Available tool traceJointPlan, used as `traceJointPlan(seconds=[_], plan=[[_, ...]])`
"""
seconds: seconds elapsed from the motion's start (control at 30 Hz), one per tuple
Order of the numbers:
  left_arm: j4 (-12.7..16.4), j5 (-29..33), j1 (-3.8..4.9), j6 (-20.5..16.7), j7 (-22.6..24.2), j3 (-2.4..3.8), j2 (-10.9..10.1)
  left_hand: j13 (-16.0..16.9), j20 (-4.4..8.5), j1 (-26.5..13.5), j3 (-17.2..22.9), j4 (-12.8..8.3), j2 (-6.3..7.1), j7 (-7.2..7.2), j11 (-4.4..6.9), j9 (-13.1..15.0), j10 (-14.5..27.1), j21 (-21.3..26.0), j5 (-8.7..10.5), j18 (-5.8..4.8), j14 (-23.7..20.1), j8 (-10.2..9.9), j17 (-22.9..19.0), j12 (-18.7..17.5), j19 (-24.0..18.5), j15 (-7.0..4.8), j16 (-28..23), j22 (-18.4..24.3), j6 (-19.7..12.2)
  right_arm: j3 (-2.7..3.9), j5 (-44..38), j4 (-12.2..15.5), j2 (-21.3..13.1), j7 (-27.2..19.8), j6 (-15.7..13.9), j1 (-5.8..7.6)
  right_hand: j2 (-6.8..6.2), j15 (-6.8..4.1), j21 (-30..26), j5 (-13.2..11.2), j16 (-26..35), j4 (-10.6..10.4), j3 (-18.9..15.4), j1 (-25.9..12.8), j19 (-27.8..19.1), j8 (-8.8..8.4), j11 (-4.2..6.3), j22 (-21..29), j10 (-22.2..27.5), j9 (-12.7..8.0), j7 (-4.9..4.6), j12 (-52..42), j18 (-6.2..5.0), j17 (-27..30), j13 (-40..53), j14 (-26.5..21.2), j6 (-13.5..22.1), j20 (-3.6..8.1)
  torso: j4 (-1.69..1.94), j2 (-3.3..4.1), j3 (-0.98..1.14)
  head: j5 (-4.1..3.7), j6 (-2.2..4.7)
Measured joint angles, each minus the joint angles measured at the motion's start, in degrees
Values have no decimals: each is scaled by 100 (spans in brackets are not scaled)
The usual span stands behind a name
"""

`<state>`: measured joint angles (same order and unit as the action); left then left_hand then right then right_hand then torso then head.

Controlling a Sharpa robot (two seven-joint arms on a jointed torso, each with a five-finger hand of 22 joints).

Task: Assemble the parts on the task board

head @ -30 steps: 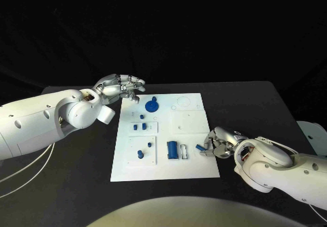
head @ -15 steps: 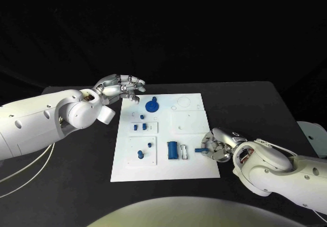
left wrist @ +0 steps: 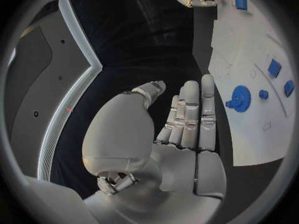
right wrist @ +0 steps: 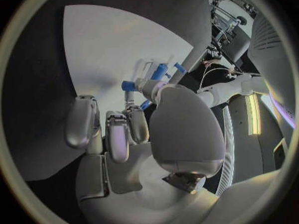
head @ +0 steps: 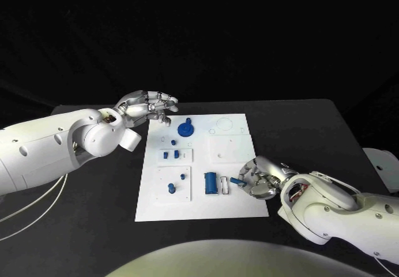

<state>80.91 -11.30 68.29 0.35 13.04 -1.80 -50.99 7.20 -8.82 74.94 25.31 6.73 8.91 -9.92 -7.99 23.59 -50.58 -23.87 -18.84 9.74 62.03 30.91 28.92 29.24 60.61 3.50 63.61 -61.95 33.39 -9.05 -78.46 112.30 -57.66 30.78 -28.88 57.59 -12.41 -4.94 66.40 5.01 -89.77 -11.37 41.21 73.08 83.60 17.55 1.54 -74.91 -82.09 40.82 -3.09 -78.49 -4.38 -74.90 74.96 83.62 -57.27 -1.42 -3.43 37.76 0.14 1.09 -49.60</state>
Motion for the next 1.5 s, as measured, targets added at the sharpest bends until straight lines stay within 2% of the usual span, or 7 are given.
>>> traceJointPlan(seconds=[0.33,0.4,0.47,0.57,0.67,0.93,1.5], plan=[[-1,0,0,12,-2,0,5,0,0,0,0,0,0,0,0,0,0,0,0,0,0,0,0,0,0,0,0,0,0,0,579,-142,200,-56,-33,-6,-40,15,-29,10,0,253,254,-373,0,0,-20,0,-20,0,-20,-10,0,0,-1,15,20,0,-1,0,2,2,-21],[-3,0,0,15,-3,0,8,0,0,0,0,0,0,0,0,0,0,0,0,0,0,0,0,0,0,0,0,0,0,0,687,-188,252,-72,-31,-6,-27,15,-29,-6,0,226,296,-602,0,88,-20,0,-20,0,-20,-37,0,0,-1,14,21,0,2,1,2,-2,-22],[-5,0,0,18,-6,0,10,0,0,0,0,0,0,0,21,0,21,0,0,0,0,6,0,0,0,0,0,0,0,0,774,-221,294,-87,-25,-6,-45,15,-29,-95,0,147,289,-815,0,339,-20,0,-20,0,-21,-37,0,0,-1,14,21,0,4,1,2,7,-25],[-5,0,0,26,-11,0,15,0,0,0,0,0,0,0,21,0,21,0,0,0,0,28,1,0,0,0,0,0,0,0,888,-264,351,-108,-6,-6,-77,14,-29,-116,0,114,259,-956,0,415,-37,-3,-36,11,-19,-60,0,0,-2,14,19,0,9,1,2,20,-31],[-5,0,0,34,-18,0,15,0,0,0,0,0,0,0,21,0,21,0,0,0,0,28,1,0,0,0,0,0,0,0,974,-291,393,-120,19,-6,-90,14,-29,-131,0,66,212,-1086,0,433,-37,-4,-36,328,-17,-68,0,0,-2,13,17,0,13,4,1,25,-37],[0,-1,0,52,-35,0,11,0,0,0,0,0,0,0,21,0,21,0,0,0,0,28,1,0,0,0,0,0,0,0,1095,-348,458,-109,95,-7,-123,14,5,-171,0,-57,101,-1315,0,411,-16,-4,-57,332,51,-83,0,0,-2,13,-98,0,9,7,-4,34,-40],[2,-4,0,55,-45,0,14,0,0,-30,-16,16,-30,0,21,0,21,0,1,0,0,28,-4,0,0,0,0,0,0,0,1155,-392,528,-100,184,-7,-123,14,32,-170,0,-73,85,-1360,0,411,-16,-3,-56,318,42,-111,0,0,-3,12,-128,-1,2,0,-1,69,-41]])
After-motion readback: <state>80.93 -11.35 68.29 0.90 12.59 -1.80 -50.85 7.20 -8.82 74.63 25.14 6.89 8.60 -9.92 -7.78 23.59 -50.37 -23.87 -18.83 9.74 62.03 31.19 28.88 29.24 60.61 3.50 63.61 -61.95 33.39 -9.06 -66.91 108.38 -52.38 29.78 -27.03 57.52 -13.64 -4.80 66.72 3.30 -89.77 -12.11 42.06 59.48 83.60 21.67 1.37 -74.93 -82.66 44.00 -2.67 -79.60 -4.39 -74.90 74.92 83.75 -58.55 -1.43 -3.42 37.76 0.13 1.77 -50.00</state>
